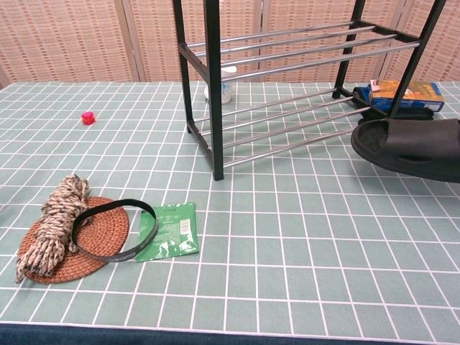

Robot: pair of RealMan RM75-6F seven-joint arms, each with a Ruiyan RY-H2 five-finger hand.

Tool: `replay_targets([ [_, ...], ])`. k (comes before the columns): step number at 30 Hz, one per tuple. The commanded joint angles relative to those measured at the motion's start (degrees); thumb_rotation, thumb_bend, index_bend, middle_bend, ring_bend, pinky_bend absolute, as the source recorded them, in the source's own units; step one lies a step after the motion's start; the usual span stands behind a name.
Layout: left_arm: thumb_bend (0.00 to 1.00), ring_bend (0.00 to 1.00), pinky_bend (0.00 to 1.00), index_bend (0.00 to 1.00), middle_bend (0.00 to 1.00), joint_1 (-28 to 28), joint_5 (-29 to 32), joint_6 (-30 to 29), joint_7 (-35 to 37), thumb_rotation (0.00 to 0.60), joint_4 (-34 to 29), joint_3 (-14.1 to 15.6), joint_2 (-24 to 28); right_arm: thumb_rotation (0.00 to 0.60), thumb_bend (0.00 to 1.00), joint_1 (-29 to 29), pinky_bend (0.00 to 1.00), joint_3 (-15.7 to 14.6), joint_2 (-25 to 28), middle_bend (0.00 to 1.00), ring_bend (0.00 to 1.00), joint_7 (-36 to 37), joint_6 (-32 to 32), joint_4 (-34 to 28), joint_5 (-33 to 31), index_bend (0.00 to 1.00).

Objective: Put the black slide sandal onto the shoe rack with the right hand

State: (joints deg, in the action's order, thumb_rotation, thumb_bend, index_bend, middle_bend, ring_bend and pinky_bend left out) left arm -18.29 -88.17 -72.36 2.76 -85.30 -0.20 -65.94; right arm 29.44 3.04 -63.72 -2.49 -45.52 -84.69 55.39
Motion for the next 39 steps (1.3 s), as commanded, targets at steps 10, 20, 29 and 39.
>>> replay_targets([
  [10, 0.26, 0.00, 0.17, 0.00, 0.02, 0.07, -0.35, -0.32, 2.86, 0.600, -0.08, 0.07, 1.17, 0.600, 0.22, -0.41, 0.35, 3.28, -2.26, 0.35, 0.24, 4.24, -0.79, 1.94, 0.93, 0.42],
  [20, 0.26, 0.00, 0.17, 0.00, 0.02, 1.12, -1.13, -2.22, 4.17, 0.600, -0.76, 0.41, 2.34, 0.600, 0.21, 2.15, 0.35, 5.50, -6.62, 0.34, 0.24, 3.99, 1.52, 6.04, -0.90, 0.42],
  [29, 0.26, 0.00, 0.17, 0.00, 0.02, 1.45, -1.38, -2.78, 4.64, 0.600, -0.93, 0.42, 2.72, 0.600, 0.20, 3.83, 0.35, 7.15, -9.11, 0.33, 0.24, 0.15, 0.29, 5.93, -5.71, 0.42],
  [39, 0.26, 0.00, 0.17, 0.00, 0.02, 1.57, -1.36, -2.87, 4.70, 0.600, -0.97, 0.34, 2.84, 0.600, 0.20, 5.32, 0.35, 8.96, -11.93, 0.32, 0.24, -4.90, -3.43, 4.68, -12.75, 0.42],
])
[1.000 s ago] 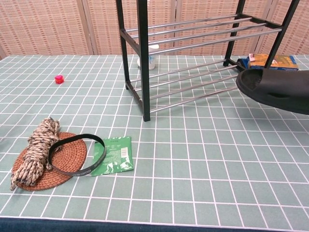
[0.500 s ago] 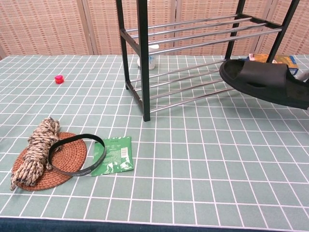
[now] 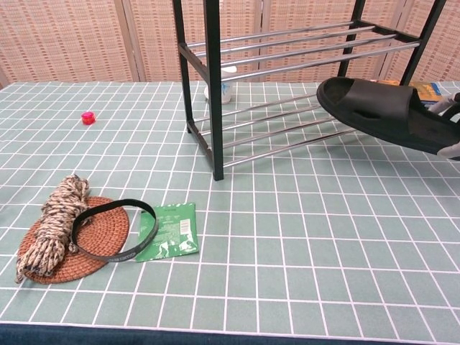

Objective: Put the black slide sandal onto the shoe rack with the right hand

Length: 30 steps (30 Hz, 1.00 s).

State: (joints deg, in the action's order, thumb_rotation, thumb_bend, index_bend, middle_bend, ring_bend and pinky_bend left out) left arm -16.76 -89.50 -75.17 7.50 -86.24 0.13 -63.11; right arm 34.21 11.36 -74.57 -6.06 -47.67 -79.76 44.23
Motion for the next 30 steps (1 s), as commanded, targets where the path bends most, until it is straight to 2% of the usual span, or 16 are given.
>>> replay_targets([
  [1, 0.26, 0.00, 0.17, 0.00, 0.02, 0.08, -0.09, -0.14, -0.06, 0.600, -0.07, 0.02, 0.03, 0.600, 0.20, 0.73, 0.35, 0.79, -1.47, 0.32, 0.24, -1.90, -1.73, -0.33, -2.18, 0.42],
  [10, 0.26, 0.00, 0.17, 0.00, 0.02, 0.80, -0.45, -1.43, 0.22, 0.600, -0.49, 0.07, 0.54, 0.600, 0.19, 2.34, 0.35, 2.55, -5.41, 0.31, 0.24, -6.30, -5.49, -0.80, -8.34, 0.42],
  [18, 0.26, 0.00, 0.17, 0.00, 0.02, 1.10, -0.72, -1.87, 0.84, 0.600, -0.65, 0.11, 1.00, 0.600, 0.20, 2.73, 0.35, 4.87, -10.54, 0.30, 0.24, -8.27, -11.43, 0.73, -11.33, 0.42],
  [30, 0.26, 0.00, 0.17, 0.00, 0.02, 1.49, -0.77, -2.43, 1.40, 0.600, -0.68, -0.03, 1.34, 0.600, 0.20, 5.56, 0.35, 7.17, -13.49, 0.30, 0.24, -8.01, -2.54, 8.56, -14.23, 0.42],
])
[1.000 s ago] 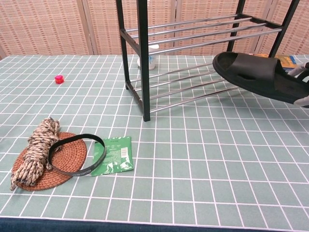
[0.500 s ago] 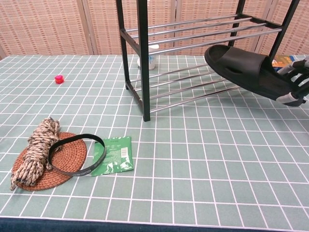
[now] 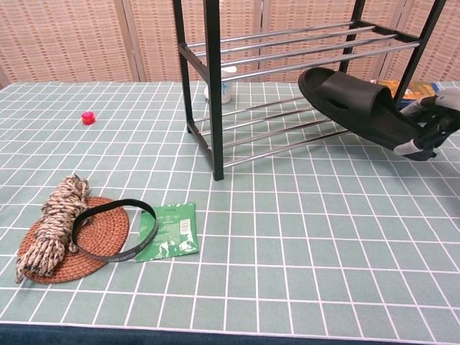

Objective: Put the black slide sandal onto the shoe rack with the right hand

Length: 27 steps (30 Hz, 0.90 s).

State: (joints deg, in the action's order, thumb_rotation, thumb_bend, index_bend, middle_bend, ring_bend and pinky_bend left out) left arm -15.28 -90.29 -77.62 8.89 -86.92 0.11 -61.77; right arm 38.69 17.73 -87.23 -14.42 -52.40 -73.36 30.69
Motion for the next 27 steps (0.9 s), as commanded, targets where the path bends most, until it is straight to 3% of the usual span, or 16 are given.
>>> replay_targets([
  [1, 0.26, 0.00, 0.17, 0.00, 0.02, 0.02, 0.04, 0.03, 0.06, 0.600, -0.01, -0.02, 0.03, 0.600, 0.20, 1.36, 0.35, 0.99, -1.00, 0.30, 0.24, 0.42, 2.78, 2.72, -0.80, 0.42],
  [19, 0.26, 0.00, 0.17, 0.00, 0.02, 1.23, -0.21, -2.03, 2.10, 0.600, -0.09, -0.22, 1.14, 0.600, 0.20, 5.33, 0.35, 3.40, -3.99, 0.30, 0.24, 1.70, 8.35, 9.81, -2.29, 0.42],
  [27, 0.26, 0.00, 0.17, 0.00, 0.02, 2.32, -0.06, -4.24, 2.21, 0.600, -0.22, -0.76, 1.39, 0.600, 0.20, 4.67, 0.35, 3.06, -5.85, 0.29, 0.24, -0.24, 1.47, 8.28, -3.14, 0.42],
])
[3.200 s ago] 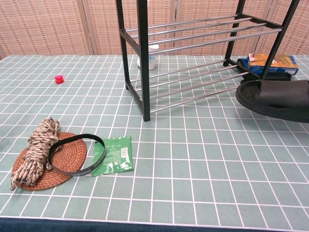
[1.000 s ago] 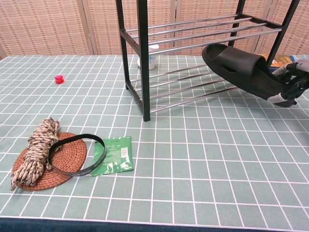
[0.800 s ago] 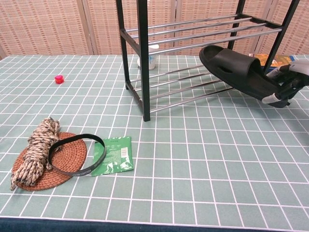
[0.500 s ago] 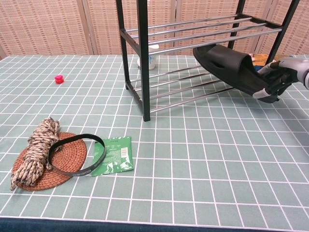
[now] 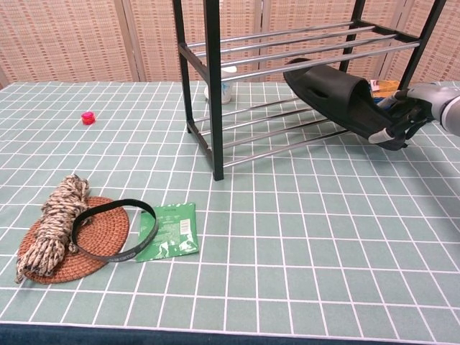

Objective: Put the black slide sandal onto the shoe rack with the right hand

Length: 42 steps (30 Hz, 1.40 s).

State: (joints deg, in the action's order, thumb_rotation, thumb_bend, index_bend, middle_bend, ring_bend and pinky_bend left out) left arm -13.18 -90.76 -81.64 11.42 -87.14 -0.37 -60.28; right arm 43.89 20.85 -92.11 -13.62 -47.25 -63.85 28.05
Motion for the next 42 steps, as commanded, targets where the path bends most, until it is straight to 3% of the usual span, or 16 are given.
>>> replay_targets([
  [1, 0.26, 0.00, 0.17, 0.00, 0.02, 0.27, 0.84, -0.20, -0.61, 0.600, 0.01, -0.50, -0.20, 0.600, 0.20, -0.78, 0.35, 0.00, -1.54, 0.29, 0.24, -1.61, -5.66, -1.80, -0.89, 0.42],
  [8, 0.26, 0.00, 0.17, 0.00, 0.02, 0.38, 1.22, -0.13, -0.96, 0.600, -0.23, -0.84, -0.27, 0.600, 0.20, -1.44, 0.35, 0.33, -4.23, 0.29, 0.24, -4.45, -10.74, -2.82, -2.16, 0.42],
  [20, 0.26, 0.00, 0.17, 0.00, 0.02, 1.30, 0.31, -1.84, 0.86, 0.600, 0.01, -0.83, 0.41, 0.600, 0.23, -0.35, 0.35, 3.92, -6.89, 0.29, 0.24, -1.09, -2.85, 5.23, -2.25, 0.42],
  [32, 0.26, 0.00, 0.17, 0.00, 0.02, 1.61, -0.42, -2.39, 1.46, 0.600, 0.09, -0.78, 0.64, 0.600, 0.24, -0.09, 0.35, 6.31, -5.74, 0.27, 0.24, 1.04, -1.79, 5.03, -0.66, 0.42],
  [42, 0.26, 0.00, 0.17, 0.00, 0.02, 2.38, -0.47, -3.70, 2.37, 0.600, 0.08, -0.98, 1.05, 0.600, 0.25, 1.48, 0.35, 7.32, -6.67, 0.26, 0.24, 2.55, 1.61, 9.10, -0.41, 0.42],
])
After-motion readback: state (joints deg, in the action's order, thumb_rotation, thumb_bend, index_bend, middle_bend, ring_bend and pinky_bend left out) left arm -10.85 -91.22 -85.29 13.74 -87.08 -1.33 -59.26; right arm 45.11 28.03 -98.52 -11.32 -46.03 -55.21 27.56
